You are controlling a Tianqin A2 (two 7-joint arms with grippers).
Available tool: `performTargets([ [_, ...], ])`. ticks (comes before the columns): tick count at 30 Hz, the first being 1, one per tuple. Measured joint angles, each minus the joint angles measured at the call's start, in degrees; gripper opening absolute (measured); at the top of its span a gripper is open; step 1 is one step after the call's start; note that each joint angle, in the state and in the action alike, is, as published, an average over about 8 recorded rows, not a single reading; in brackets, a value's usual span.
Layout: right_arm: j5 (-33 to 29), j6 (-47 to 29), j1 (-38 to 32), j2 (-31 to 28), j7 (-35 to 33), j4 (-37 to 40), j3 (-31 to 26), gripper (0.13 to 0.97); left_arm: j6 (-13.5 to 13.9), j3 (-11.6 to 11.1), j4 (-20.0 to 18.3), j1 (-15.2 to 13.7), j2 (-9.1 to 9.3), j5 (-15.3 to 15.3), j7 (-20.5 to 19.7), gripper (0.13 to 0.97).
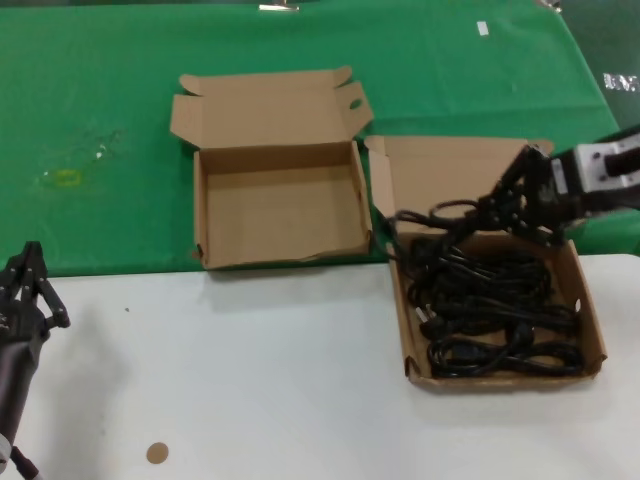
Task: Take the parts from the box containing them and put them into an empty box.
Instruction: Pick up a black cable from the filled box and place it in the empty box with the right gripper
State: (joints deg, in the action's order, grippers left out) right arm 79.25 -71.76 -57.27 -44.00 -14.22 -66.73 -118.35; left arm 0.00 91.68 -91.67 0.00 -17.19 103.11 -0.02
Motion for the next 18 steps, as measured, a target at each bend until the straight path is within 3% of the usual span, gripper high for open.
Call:
performTargets([
  [18,-3.95,9.3,-4.29,14.77,3.88,0.86,-3.7,0.158,0.0,0.0,0.0,0.0,0.0,0.0,0.0,0.152],
])
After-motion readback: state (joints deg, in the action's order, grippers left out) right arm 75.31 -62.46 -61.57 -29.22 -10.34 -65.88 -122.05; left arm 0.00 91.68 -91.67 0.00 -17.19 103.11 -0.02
